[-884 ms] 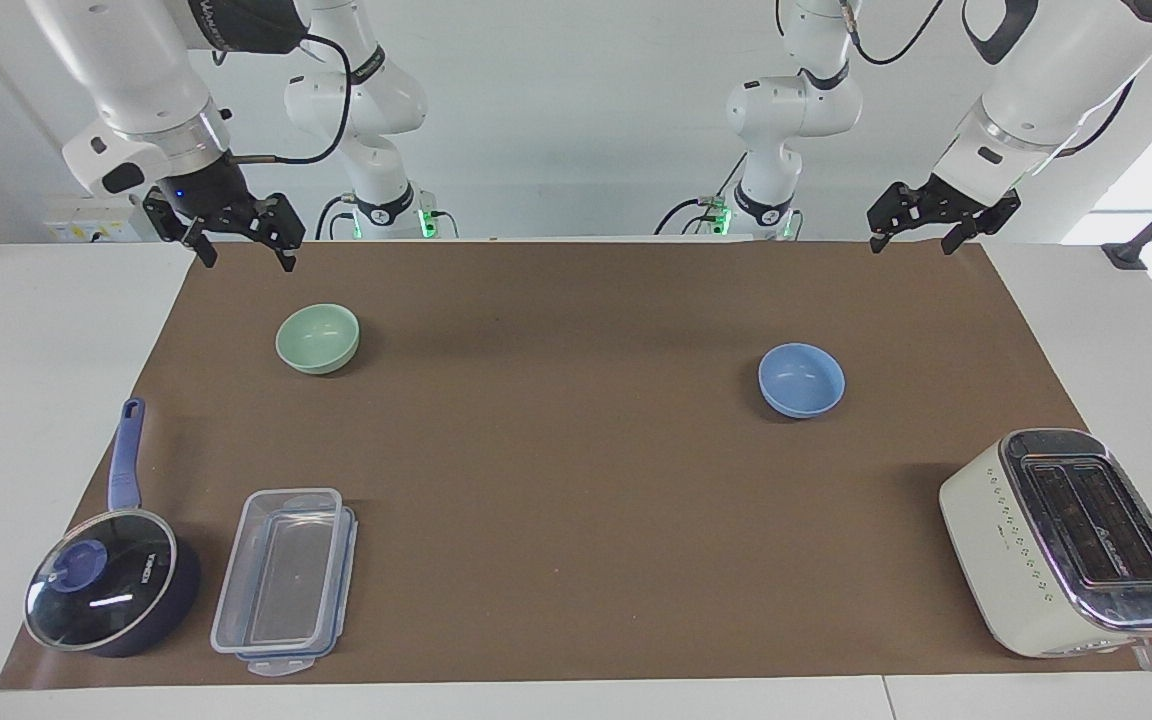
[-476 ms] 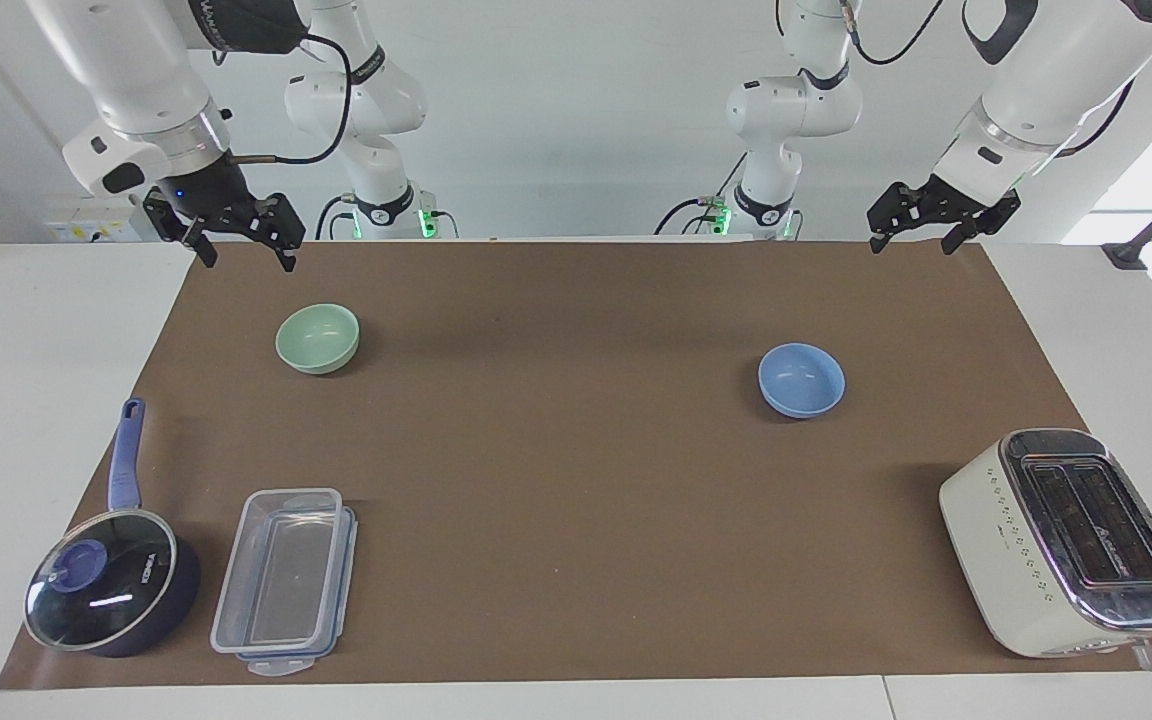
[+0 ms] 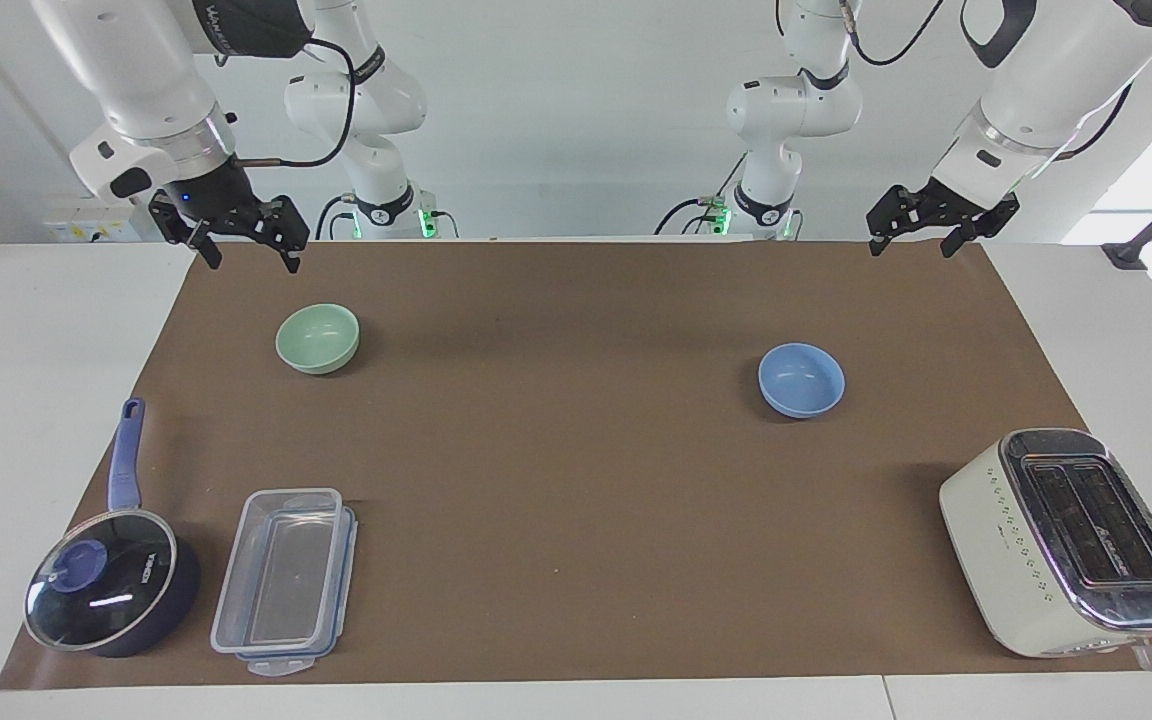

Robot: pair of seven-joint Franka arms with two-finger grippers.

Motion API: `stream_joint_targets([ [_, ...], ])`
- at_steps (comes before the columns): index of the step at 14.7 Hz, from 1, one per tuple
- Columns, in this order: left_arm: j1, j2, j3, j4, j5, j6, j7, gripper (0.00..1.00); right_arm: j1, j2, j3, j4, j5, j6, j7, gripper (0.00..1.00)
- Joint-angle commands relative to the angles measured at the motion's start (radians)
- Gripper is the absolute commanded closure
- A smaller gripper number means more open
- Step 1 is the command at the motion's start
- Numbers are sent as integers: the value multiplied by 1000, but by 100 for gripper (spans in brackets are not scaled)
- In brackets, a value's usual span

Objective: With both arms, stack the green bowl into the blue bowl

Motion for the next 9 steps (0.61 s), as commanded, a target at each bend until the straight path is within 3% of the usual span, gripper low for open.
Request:
stream_joint_targets([
  [1, 5, -113, 6, -296, -13, 230, 4, 0, -13, -22, 5, -24, 11, 9, 1, 0],
  [3, 18, -127, 7, -478, -13, 414, 41, 0, -11, -24, 5, -28, 11, 5, 1, 0],
  [6, 26, -60, 6, -583, -13, 568, 84, 0, -14, -34, 3, -57, 11, 9, 0, 0],
  [9, 12, -37, 6, -659, -11, 666, 84, 0, -41, -137, -3, -275, 11, 99, -2, 0],
])
